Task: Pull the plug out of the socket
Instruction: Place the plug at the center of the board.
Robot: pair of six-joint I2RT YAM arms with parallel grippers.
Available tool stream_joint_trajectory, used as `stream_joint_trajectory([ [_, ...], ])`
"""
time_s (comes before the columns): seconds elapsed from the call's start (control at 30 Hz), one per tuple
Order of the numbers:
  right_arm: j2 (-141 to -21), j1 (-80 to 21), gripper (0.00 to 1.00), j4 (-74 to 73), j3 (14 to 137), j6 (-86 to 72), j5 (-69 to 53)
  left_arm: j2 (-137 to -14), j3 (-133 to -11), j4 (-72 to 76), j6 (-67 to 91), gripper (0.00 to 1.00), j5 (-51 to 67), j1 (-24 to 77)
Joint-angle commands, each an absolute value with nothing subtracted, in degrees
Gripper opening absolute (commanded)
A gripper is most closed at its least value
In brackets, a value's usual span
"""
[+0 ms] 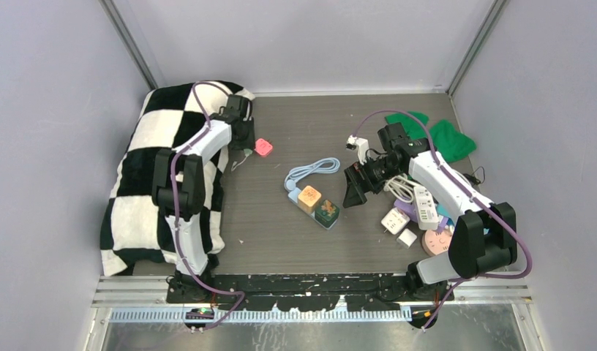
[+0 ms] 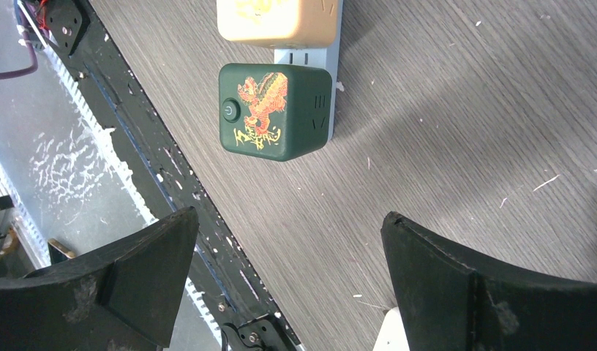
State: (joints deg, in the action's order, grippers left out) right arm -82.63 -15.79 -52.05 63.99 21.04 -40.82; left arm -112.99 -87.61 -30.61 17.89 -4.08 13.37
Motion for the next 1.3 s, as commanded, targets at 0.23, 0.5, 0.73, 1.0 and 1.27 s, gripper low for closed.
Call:
stream_joint_trajectory([
  [0.23, -80.22, -15.22, 1.00, -51.40, 64.51, 21.33, -41.47, -111.95, -95.25, -34.25, 12.25, 0.52, -1.93, 13.08],
  [0.5, -79.77, -15.23, 1.00, -53.50, 65.40, 23.45, -44.29, -97.29, -85.04, -24.99, 11.87, 0.55, 13.60, 13.10],
  [0.73, -80.00, -15.22, 1.00, -57.76, 67.64, 27.06, -49.12, -79.83, -72.03, -17.12, 11.50, 1.00, 22.13, 16.10],
  [1.0, -80.19, -15.53, 1.00, -63.64, 71.35, 31.19, -51.51, -64.39, -63.75, -20.87, 6.12, 1.00, 20.35, 25.98],
  [1.27, -77.42, -16.39, 1.00, -66.78, 72.60, 35.19, -49.68, -49.80, -44.08, -6.04, 12.14, 1.00, 16.29, 26.02],
])
